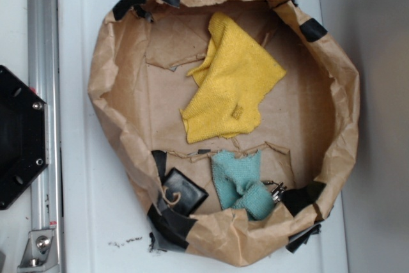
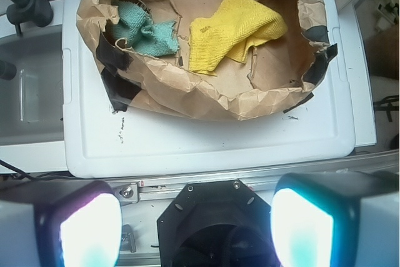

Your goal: Grab the yellow cloth.

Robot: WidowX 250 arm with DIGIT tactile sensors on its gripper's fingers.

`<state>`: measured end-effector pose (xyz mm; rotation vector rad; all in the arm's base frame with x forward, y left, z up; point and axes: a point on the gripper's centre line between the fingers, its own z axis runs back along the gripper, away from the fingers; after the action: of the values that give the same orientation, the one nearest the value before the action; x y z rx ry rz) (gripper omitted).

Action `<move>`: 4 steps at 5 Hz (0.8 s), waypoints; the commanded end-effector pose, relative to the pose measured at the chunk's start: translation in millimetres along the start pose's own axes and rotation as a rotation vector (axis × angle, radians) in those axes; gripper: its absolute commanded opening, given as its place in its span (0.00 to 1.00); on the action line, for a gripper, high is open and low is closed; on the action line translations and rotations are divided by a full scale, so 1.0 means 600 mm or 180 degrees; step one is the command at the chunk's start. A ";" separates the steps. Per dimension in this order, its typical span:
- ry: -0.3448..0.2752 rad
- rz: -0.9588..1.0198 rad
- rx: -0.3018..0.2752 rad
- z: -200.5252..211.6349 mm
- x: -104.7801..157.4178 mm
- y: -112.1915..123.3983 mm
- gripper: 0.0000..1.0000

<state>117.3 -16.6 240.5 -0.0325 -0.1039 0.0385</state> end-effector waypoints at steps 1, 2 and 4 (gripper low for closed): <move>0.0000 0.0000 0.0000 0.000 0.000 0.000 1.00; -0.0445 -0.0036 -0.0049 -0.065 0.077 0.013 1.00; -0.0550 0.1222 0.0201 -0.183 0.188 0.061 1.00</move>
<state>236.6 7.4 129.4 0.0189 -0.2216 0.4027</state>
